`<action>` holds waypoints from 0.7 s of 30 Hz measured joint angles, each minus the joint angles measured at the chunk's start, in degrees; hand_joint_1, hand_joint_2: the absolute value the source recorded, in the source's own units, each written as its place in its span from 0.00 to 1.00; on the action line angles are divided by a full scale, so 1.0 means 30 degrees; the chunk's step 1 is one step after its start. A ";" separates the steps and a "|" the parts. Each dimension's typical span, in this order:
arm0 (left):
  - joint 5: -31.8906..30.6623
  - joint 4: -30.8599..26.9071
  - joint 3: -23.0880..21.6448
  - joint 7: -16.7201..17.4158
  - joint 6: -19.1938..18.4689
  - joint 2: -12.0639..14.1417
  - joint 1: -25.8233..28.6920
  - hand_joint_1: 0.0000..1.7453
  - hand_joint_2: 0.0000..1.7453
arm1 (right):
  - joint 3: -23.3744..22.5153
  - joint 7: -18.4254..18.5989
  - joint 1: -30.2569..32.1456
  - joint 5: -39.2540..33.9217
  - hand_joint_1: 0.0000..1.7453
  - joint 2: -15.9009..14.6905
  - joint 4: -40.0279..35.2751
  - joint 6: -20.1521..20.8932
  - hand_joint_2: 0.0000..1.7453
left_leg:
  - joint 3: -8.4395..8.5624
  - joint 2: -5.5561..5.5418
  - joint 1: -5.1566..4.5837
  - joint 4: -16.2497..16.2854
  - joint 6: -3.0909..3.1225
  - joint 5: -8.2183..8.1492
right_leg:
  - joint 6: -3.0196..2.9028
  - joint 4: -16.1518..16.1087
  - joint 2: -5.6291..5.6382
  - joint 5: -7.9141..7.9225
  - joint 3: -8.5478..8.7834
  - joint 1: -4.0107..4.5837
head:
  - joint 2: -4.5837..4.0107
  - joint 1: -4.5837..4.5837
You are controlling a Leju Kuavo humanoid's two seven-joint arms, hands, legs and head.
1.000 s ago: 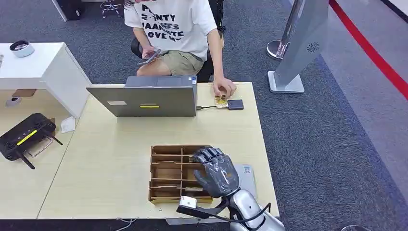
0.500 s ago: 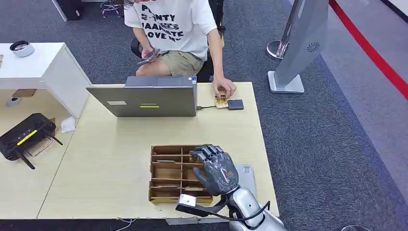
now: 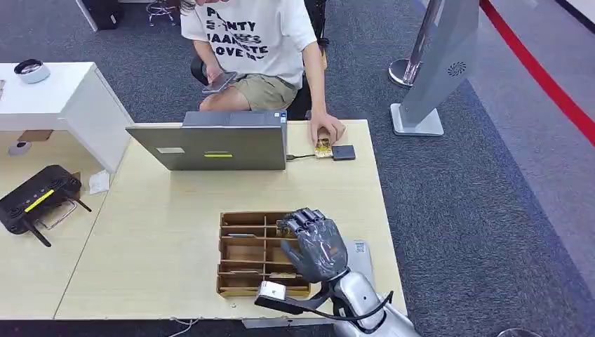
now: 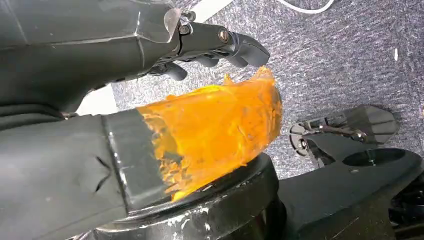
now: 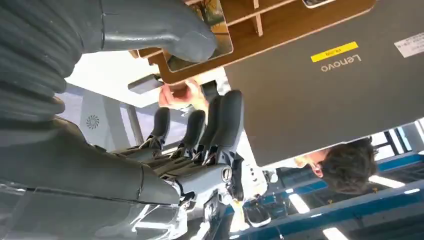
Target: Pass the card to the sensor for recognition and then transmit it.
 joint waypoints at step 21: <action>0.0758 0.0000 0.0437 -0.0445 0.0124 0.0029 0.0241 0.00 0.00 | -0.1166 -0.3423 0.2324 -0.7220 0.48 -0.0728 -0.4858 0.2396 1.00 | -0.0002 -0.0001 -0.0001 0.0000 0.0001 -0.0003 | 0.0001 -0.0005 -0.0001 -0.0003 -0.0004 0.0000 | 0.0000 0.0000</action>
